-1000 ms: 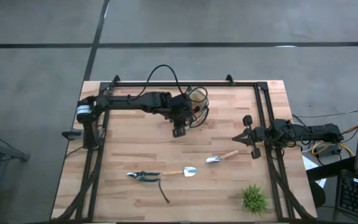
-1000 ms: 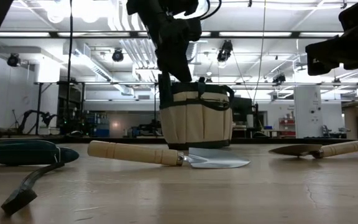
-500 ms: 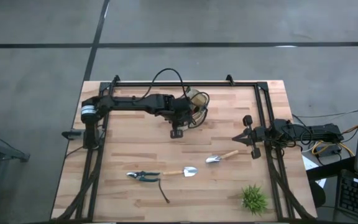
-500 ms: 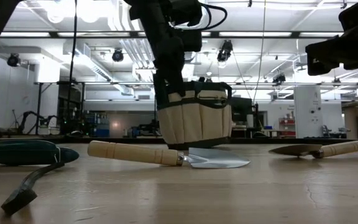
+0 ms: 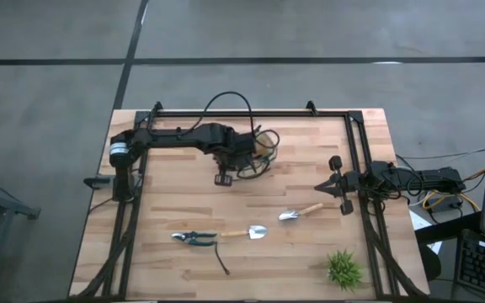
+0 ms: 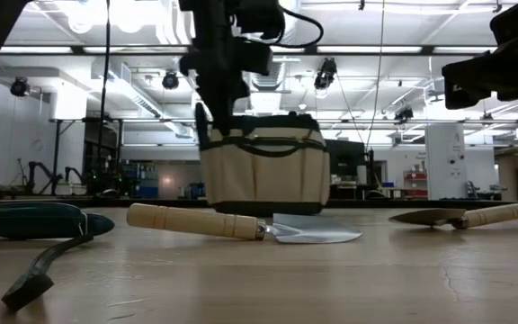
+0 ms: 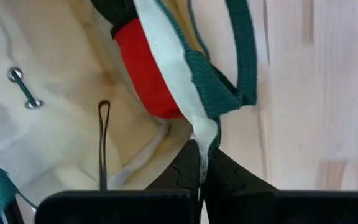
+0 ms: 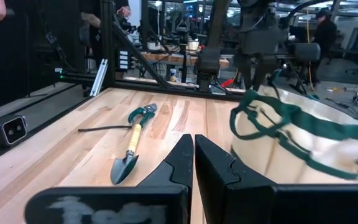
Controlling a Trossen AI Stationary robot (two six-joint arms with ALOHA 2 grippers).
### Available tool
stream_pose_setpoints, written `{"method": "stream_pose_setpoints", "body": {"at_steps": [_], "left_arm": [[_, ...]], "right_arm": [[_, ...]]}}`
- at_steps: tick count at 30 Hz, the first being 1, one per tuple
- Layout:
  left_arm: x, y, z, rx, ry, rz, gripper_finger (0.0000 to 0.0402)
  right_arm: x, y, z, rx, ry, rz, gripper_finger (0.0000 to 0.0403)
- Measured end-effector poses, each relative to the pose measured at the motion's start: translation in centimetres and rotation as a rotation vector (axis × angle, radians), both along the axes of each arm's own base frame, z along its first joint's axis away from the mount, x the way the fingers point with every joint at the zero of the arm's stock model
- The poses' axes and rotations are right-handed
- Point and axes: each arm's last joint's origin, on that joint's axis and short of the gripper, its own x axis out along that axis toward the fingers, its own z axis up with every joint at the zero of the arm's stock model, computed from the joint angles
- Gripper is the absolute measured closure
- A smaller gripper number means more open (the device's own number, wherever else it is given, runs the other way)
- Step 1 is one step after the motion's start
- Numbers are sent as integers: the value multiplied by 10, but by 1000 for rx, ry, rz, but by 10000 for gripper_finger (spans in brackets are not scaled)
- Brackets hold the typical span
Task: Pick & Place Garden tools in Gardening bag
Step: Adjust the gardening bag
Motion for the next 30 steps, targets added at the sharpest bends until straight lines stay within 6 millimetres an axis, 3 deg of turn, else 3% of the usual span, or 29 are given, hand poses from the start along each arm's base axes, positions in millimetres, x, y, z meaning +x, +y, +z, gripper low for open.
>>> {"method": "stream_pose_setpoints", "body": {"at_steps": [12,20,25,30], "left_arm": [[-21,-6,-4,29,233,14,393],[-22,-6,-4,33,224,104,388],[-22,-10,-3,46,228,109,350],[-21,-11,-3,43,222,143,285]], "right_arm": [[0,0,0,0,0,0,394],[0,0,0,0,0,0,394],[0,0,0,0,0,0,394],[0,0,0,0,0,0,394]]}}
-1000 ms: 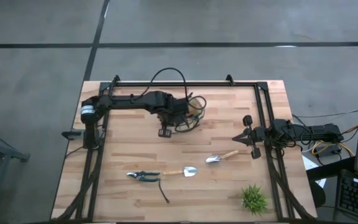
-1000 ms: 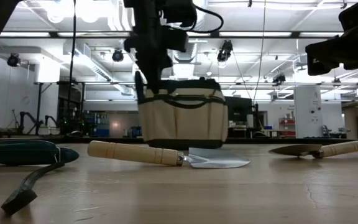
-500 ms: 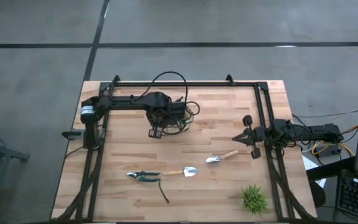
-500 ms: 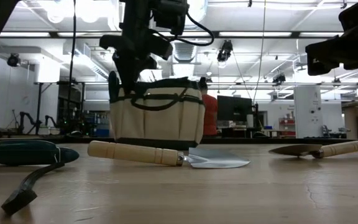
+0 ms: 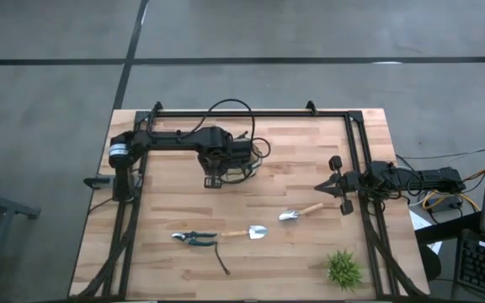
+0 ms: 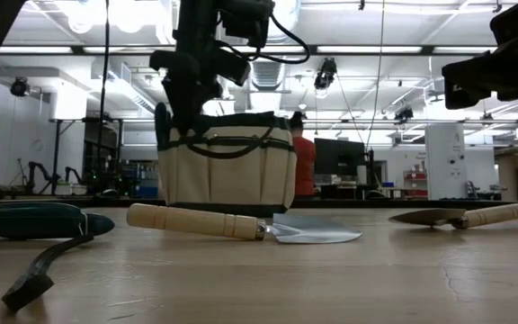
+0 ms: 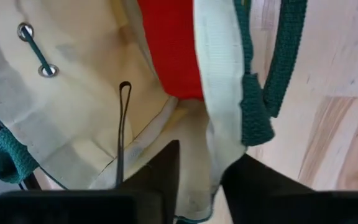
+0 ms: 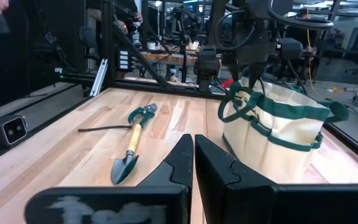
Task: Pick & Place Garden tools in Gardening bag
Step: Adjust the gardening bag, then put the left trowel into the gardening bag
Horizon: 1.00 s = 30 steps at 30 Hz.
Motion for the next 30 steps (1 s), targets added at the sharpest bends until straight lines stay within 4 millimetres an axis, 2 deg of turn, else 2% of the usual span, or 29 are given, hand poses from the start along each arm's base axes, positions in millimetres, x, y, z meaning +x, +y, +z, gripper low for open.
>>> {"method": "stream_pose_setpoints", "body": {"at_steps": [4,7,16,24,30], "left_arm": [[-2,0,3,-2,15,20,237],[-1,0,8,0,-6,29,217],[4,-7,38,6,-98,32,204],[10,-36,68,-4,-238,4,204],[22,-62,70,-52,-376,48,204]], "right_arm": [[0,0,0,0,0,0,394],[0,0,0,0,0,1,394],[0,0,0,0,0,1,394],[0,0,0,0,0,1,394],[0,0,0,0,-1,1,394]]}}
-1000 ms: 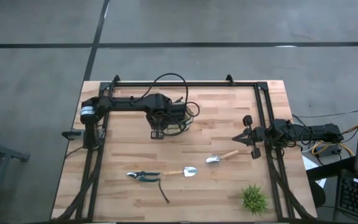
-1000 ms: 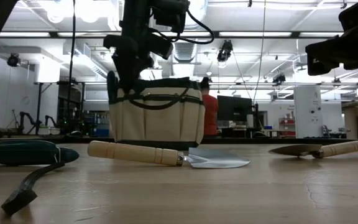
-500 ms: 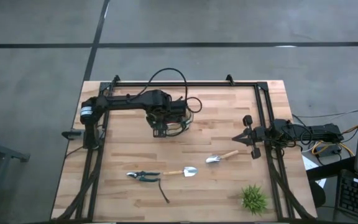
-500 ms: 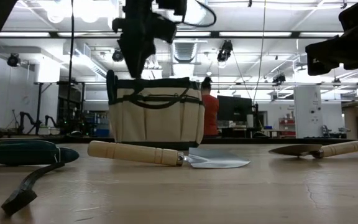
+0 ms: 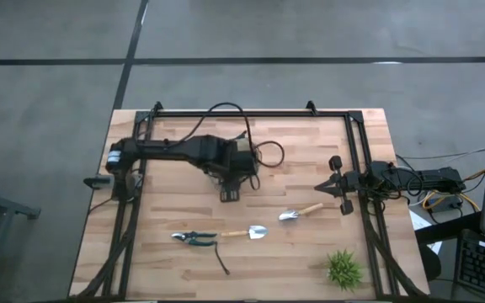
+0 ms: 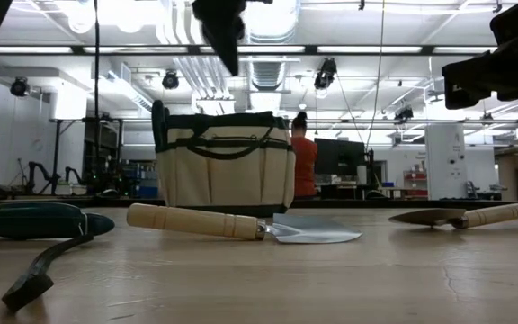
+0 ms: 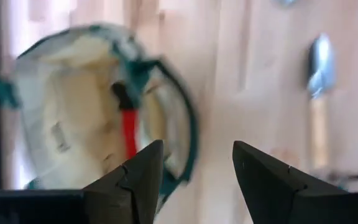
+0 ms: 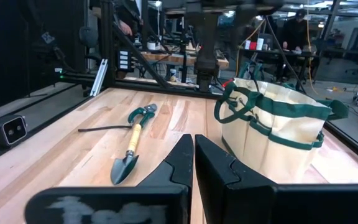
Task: Pick & Place Garden tools in Gardening bag
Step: Put the left trowel into the gardening bag
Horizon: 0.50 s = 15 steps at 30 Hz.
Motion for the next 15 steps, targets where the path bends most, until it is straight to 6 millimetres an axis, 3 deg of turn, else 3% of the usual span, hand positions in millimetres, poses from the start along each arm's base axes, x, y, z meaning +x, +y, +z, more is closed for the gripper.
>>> {"method": "stream_pose_setpoints", "body": {"at_steps": [8,15], "left_arm": [[32,-34,-27,-290,-244,-171,204],[44,-43,-72,-293,-354,-199,204]], "right_arm": [[0,0,0,0,1,0,394],[0,0,0,0,1,0,394]]}}
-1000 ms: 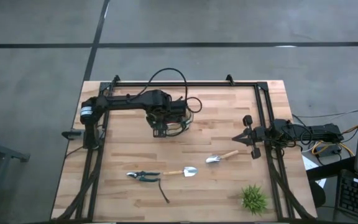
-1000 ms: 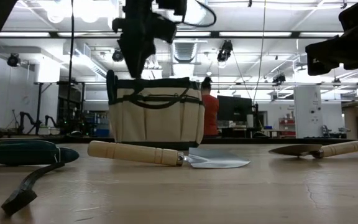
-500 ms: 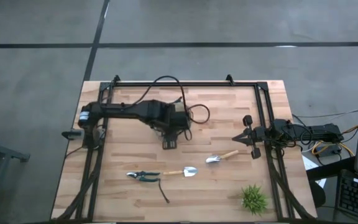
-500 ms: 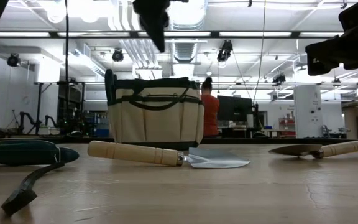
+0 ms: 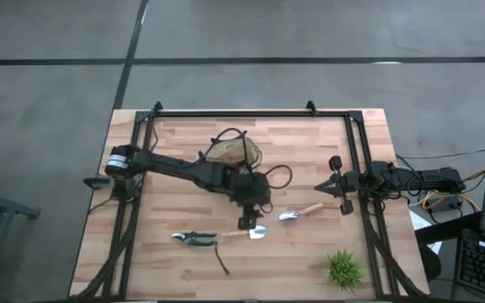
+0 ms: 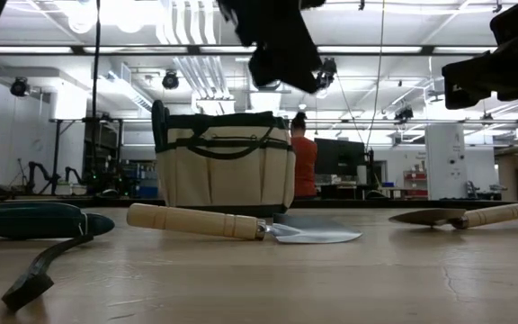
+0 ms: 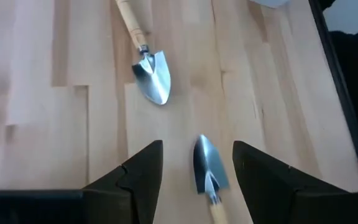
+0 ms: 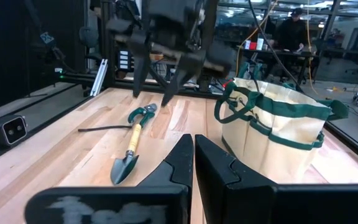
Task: Pick & Place Garden tools in Gardening bag
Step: Put the left trowel into the gardening bag
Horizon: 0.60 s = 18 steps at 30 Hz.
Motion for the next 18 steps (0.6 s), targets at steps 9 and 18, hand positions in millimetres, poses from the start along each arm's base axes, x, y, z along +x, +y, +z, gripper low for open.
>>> {"method": "stream_pose_setpoints", "body": {"at_steps": [9,18], "left_arm": [[-8,1,-57,-26,4,26,204],[-9,-6,-79,-95,-14,19,204]], "right_arm": [[0,0,0,0,0,0,394],[0,0,0,0,0,-1,394]]}}
